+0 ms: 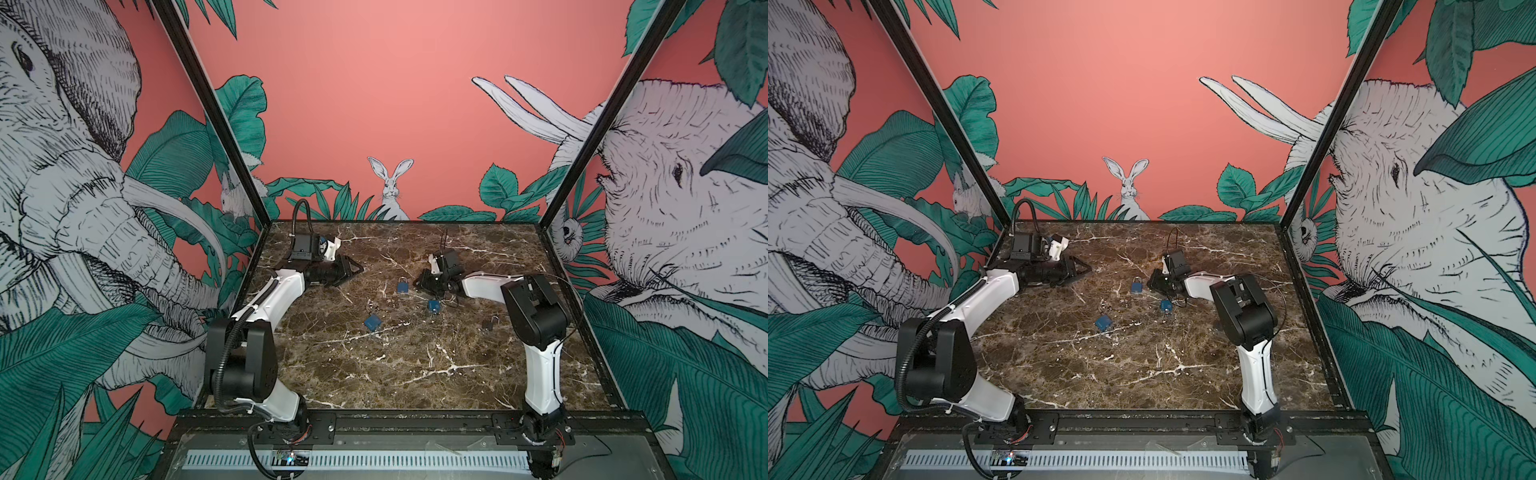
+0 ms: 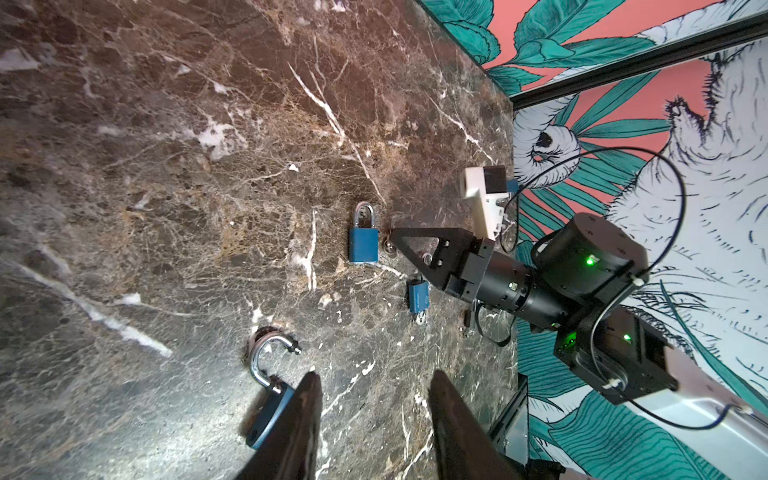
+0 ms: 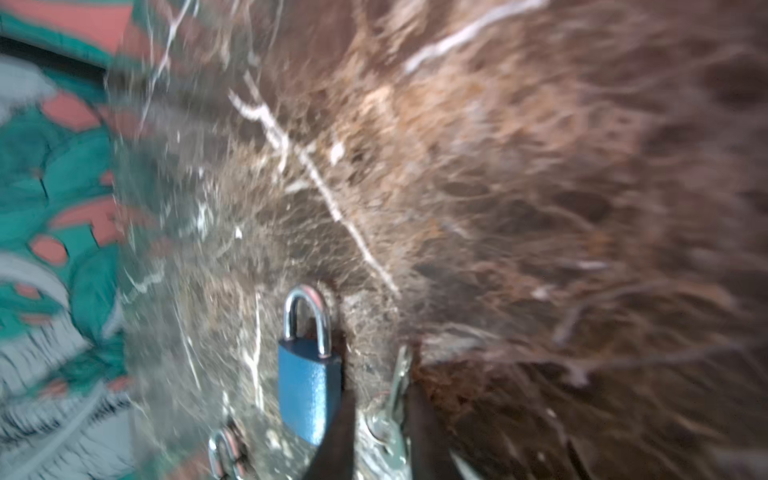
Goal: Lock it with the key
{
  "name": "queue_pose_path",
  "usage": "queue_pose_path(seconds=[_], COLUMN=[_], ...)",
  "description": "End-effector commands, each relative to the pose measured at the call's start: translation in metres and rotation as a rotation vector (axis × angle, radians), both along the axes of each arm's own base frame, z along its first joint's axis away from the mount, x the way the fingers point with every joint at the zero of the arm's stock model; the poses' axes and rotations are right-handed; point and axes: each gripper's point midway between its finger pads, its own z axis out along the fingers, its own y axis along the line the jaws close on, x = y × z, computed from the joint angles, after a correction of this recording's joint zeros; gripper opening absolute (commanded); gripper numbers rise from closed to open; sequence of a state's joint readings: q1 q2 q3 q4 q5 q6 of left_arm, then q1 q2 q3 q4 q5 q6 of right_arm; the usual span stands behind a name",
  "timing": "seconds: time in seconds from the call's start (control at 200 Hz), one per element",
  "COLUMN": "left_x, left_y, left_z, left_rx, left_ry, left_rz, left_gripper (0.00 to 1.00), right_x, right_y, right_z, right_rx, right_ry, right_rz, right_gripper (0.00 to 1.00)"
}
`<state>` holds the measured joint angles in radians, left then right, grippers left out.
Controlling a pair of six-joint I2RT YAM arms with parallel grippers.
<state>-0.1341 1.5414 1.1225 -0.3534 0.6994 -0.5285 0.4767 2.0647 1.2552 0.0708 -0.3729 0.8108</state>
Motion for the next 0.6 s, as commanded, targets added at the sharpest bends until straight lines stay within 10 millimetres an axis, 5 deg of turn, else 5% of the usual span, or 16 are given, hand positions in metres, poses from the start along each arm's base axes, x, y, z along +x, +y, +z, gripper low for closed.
queue_pose_path(seconds=[0.0,0.105,0.13,0.145,0.17,0.27,0.51,0.53,0.575,0.595], left_x=[-0.006,-0.008,-0.008,-0.009,-0.009,-0.012,-0.035,-0.039,-0.048,-0.051], left_y=[-0.003,0.000,0.000,0.000,0.000,-0.007,-0.005,-0.003,0.000,0.001], left_z=[0.018,0.027,0.029,0.030,0.032,0.039,0.029,0.027,0.025,0.025], left_rx=[-0.026,-0.005,-0.004,-0.004,-0.005,-0.044,-0.037,-0.028,-0.009,-0.005], left_ry=[-0.022,-0.033,-0.038,-0.041,-0.043,-0.036,-0.014,-0.012,-0.012,-0.013], left_rz=[-0.009,-0.016,-0.017,-0.017,-0.021,-0.062,-0.085,-0.081,-0.074,-0.068], left_gripper=[0.43,0.45,0.65,0.87,0.99,0.99,0.99,0.99,0.99,0.99], right_x=[-0.007,-0.008,-0.009,-0.009,-0.010,-0.012,-0.010,-0.012,-0.016,-0.019], right_y=[-0.013,-0.016,-0.017,-0.018,-0.019,-0.025,-0.025,-0.025,-0.024,-0.024], right_z=[-0.004,0.003,0.005,0.007,0.010,0.025,0.095,0.101,0.112,0.118], right_rx=[-0.074,-0.101,-0.108,-0.110,-0.115,-0.144,-0.220,-0.225,-0.234,-0.238], right_ry=[0.027,0.024,0.021,0.018,0.013,0.001,-0.142,-0.158,-0.190,-0.205], right_rz=[-0.006,0.007,0.011,0.012,0.017,0.045,0.174,0.184,0.196,0.203], right_gripper=[0.38,0.46,0.47,0.48,0.49,0.53,0.63,0.66,0.96,0.99])
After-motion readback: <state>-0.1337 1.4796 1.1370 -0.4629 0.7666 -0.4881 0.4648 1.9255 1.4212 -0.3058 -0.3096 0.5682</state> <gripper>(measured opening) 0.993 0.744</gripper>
